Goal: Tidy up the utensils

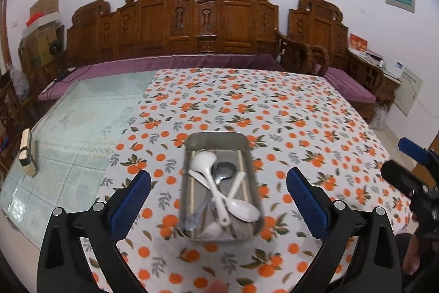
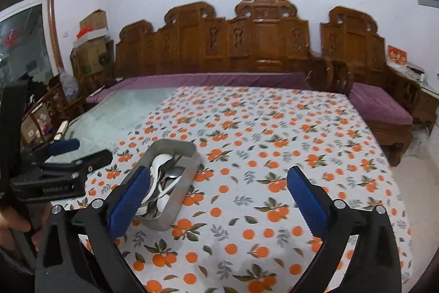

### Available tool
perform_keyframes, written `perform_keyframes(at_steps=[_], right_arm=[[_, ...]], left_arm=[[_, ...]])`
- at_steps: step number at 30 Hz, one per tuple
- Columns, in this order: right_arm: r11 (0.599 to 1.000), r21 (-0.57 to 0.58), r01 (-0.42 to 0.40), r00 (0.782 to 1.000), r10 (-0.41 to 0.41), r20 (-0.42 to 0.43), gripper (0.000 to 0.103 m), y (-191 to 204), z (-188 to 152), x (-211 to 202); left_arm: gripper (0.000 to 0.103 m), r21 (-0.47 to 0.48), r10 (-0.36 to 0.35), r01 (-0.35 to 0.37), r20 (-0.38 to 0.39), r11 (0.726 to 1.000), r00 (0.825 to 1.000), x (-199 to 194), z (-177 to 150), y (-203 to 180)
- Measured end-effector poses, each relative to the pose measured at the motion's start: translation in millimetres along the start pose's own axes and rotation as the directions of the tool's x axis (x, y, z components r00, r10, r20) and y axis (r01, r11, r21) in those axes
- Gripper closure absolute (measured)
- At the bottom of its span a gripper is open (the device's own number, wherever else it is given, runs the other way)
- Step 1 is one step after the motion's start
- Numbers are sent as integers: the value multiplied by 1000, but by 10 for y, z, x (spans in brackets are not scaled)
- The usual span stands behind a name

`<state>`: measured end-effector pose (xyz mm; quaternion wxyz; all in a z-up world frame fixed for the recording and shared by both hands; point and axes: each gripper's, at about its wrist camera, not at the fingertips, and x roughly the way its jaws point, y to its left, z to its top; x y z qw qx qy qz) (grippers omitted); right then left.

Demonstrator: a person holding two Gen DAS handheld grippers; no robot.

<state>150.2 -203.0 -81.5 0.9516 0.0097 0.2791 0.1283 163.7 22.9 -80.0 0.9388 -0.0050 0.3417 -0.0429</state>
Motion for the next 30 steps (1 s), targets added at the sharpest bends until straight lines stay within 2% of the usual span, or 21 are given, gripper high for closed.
perform_keyframes(at_steps=[5, 16, 21, 30], right_arm=[[999, 0, 46, 997, -46, 69, 3, -61, 94, -378], [995, 25, 99, 970, -103, 222, 3, -76, 273, -1146], [994, 33, 107, 962, -112, 247, 3, -81, 274, -1299], [993, 39, 112, 957, -119, 263, 3, -94, 249, -1412]], left_arm=[[8, 20, -35, 35, 43, 999, 998, -312, 49, -231], [8, 67, -47, 35, 187, 997, 981, -1101, 235, -518], [8, 73, -41, 25, 225, 997, 974, -1346, 251, -582], [8, 70, -32, 15, 245, 997, 969, -1465, 227, -594]])
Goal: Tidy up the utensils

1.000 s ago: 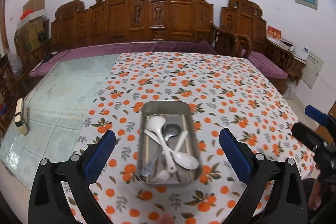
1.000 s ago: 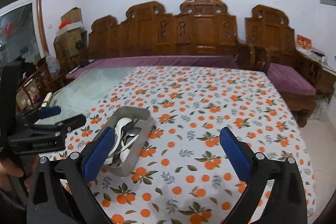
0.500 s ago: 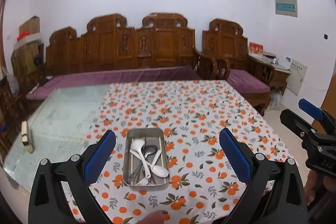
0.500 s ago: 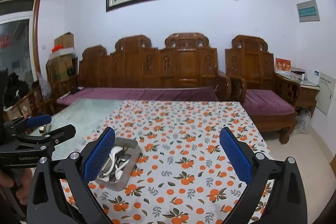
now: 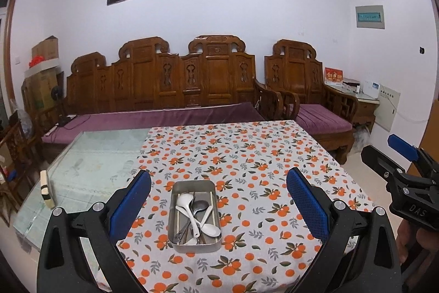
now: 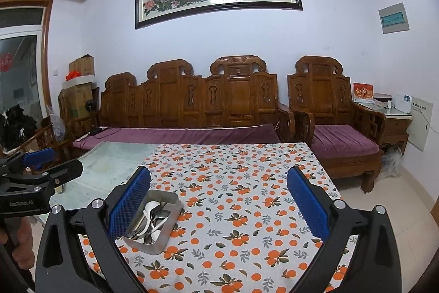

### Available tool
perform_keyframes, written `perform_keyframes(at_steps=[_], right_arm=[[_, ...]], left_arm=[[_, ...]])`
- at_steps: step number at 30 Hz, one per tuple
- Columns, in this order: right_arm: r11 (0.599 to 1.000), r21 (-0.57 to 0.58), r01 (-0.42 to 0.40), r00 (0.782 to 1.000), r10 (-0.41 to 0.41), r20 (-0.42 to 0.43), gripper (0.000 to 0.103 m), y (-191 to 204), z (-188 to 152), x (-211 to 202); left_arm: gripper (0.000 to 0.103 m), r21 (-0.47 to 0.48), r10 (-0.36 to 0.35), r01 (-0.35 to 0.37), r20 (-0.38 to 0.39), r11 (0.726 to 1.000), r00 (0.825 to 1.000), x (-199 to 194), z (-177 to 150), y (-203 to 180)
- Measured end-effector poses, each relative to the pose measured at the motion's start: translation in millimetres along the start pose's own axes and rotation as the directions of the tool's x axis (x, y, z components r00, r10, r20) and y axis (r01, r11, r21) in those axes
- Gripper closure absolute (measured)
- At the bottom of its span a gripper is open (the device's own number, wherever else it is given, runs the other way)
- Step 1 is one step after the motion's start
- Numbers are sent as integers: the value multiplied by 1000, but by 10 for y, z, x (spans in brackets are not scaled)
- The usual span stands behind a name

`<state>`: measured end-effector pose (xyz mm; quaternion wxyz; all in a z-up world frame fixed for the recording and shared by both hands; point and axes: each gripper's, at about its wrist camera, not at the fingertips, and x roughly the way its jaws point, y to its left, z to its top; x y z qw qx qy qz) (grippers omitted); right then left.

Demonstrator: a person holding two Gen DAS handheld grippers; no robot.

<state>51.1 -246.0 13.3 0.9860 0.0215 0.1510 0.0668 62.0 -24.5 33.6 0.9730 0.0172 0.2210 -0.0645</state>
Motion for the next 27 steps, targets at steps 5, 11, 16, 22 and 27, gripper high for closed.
perform_keyframes(at_steps=[5, 11, 16, 22, 27], right_arm=[[1000, 0, -1, 1000, 1, -2, 3, -2, -6, 6], [1000, -1, -3, 1000, 3, -2, 3, -1, -13, 8], [1000, 0, -7, 1000, 7, -2, 3, 16, -10, 1], [1000, 0, -9, 1000, 9, -4, 3, 18, -15, -2], [1000, 1, -11, 1000, 11, -5, 3, 38, -17, -4]], left_arm=[[8, 4, 7, -7, 3, 1000, 1000, -17, 2, -4], [8, 2, 12, -12, 4, 1000, 1000, -32, -3, -12], [8, 2, 14, -14, 5, 1000, 1000, -38, -3, -10], [8, -3, 20, -20, 6, 1000, 1000, -41, -6, -14], [8, -3, 22, -22, 6, 1000, 1000, -42, -3, -7]])
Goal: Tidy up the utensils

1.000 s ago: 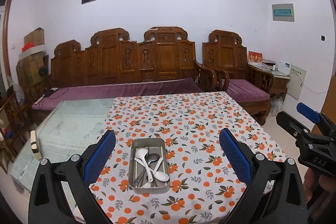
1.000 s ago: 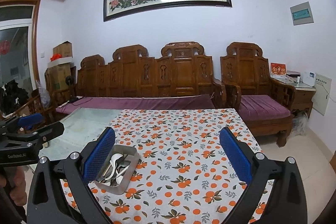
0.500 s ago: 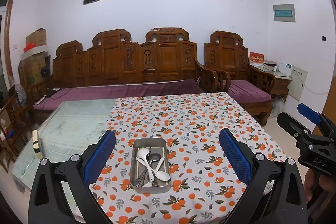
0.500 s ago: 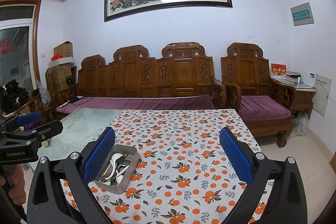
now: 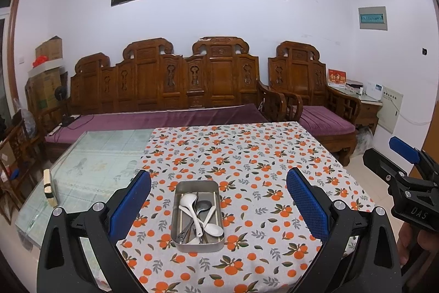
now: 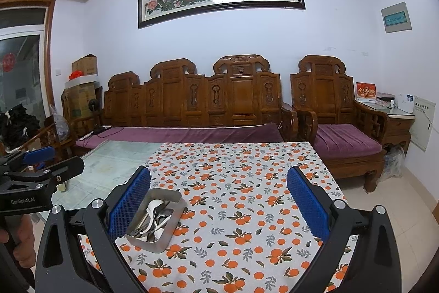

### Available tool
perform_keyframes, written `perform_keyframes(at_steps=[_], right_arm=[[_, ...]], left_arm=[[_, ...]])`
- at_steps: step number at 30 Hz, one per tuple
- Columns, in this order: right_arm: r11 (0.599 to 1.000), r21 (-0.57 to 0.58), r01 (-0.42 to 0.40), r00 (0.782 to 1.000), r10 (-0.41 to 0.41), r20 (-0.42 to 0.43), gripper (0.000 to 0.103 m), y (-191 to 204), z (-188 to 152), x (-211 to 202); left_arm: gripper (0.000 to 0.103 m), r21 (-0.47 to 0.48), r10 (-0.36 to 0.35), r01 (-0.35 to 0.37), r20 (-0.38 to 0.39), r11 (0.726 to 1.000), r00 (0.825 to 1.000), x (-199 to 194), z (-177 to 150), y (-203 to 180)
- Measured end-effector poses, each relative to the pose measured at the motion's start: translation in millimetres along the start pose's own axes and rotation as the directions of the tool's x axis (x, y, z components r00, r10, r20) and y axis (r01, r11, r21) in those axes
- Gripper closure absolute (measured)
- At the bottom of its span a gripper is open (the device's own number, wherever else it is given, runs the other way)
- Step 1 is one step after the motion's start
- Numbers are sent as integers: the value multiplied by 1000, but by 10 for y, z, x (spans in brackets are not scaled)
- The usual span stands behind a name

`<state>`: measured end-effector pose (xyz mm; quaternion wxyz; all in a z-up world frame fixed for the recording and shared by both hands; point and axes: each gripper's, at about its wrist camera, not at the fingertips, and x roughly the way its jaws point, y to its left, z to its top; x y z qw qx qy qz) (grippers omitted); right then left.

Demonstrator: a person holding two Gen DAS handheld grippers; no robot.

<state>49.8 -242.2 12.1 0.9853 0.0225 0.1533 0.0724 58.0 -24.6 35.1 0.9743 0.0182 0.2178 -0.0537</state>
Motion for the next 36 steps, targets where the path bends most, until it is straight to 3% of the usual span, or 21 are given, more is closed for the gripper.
perform_keyframes(at_steps=[36], right_arm=[[1000, -2, -6, 1000, 6, -1, 3, 56, -14, 1]], left_arm=[[8, -8, -1, 1, 18, 1000, 1000, -93, 36, -41]])
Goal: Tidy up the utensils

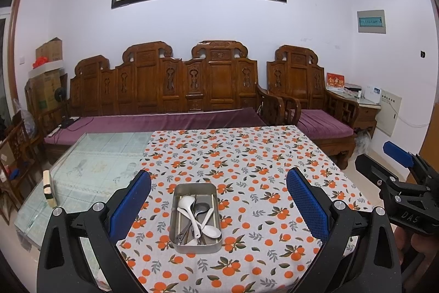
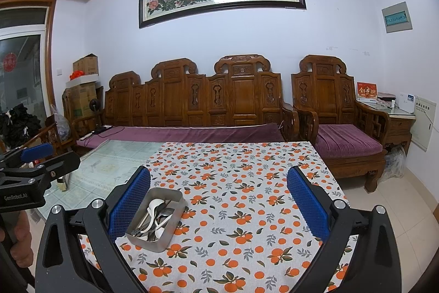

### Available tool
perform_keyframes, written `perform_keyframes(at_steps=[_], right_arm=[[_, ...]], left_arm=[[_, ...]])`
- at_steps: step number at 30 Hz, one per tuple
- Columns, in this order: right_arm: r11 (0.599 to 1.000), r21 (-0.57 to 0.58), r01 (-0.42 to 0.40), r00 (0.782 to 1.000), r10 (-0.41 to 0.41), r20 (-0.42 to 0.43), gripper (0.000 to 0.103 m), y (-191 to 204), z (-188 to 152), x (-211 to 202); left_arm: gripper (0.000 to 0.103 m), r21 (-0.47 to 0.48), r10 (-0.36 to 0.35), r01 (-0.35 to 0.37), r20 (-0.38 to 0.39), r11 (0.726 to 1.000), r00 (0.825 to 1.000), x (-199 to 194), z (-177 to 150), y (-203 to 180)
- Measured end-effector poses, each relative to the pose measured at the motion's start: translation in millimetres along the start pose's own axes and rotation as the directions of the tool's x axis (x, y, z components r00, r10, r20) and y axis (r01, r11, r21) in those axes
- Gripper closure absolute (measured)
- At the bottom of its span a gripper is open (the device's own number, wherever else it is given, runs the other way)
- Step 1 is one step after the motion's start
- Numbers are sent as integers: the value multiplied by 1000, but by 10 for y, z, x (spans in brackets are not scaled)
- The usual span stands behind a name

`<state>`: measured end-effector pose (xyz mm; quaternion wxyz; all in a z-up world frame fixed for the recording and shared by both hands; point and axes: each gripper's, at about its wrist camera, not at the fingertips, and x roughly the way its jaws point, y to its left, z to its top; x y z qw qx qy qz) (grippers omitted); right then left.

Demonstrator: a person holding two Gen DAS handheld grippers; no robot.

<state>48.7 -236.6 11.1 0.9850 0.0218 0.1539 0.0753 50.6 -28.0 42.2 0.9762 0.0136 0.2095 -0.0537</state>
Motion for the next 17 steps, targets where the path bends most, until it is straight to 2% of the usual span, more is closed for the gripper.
perform_keyframes(at_steps=[17], right_arm=[[1000, 1, 0, 1000, 0, 1, 3, 0, 0, -2]], left_arm=[[8, -3, -2, 2, 0, 1000, 1000, -6, -7, 5]])
